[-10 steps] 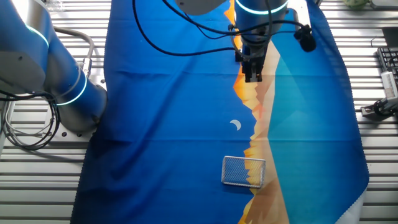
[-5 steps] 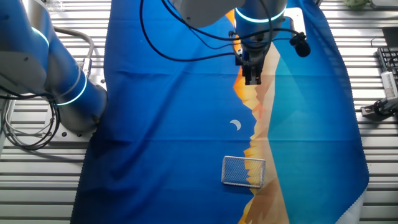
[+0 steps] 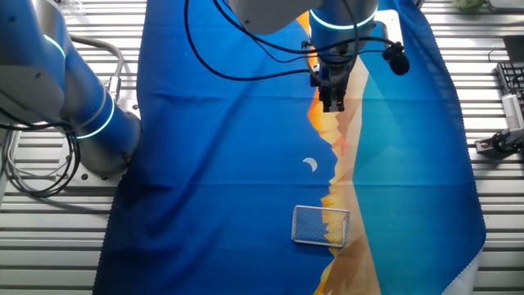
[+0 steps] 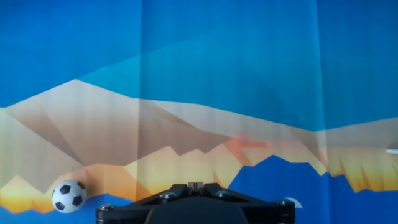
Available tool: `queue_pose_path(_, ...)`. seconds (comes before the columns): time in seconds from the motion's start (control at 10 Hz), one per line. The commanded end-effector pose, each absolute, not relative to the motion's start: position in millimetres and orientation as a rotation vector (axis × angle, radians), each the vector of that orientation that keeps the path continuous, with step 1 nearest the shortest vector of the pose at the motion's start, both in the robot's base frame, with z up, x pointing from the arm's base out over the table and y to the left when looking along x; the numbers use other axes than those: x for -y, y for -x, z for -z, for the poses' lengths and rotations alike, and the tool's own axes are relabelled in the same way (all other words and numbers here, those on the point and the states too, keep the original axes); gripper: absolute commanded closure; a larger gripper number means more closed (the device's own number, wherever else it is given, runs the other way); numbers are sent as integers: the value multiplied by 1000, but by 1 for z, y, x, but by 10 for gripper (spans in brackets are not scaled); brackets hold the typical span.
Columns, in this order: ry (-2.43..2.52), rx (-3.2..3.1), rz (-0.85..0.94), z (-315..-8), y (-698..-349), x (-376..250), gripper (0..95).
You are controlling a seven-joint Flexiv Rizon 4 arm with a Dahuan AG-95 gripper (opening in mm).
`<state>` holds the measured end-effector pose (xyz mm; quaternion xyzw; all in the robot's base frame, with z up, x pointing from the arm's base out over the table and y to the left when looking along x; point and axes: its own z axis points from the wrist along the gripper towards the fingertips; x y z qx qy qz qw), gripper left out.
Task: Push the soccer ball into the goal
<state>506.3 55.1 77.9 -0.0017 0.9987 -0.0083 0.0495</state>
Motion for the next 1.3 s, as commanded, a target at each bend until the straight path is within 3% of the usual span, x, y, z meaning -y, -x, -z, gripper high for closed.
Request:
queue_pose_path(0.1, 9, -3041, 20, -79, -505, -55, 950)
queue_pose_path(1.3, 3, -3052, 23, -79, -505, -55, 950)
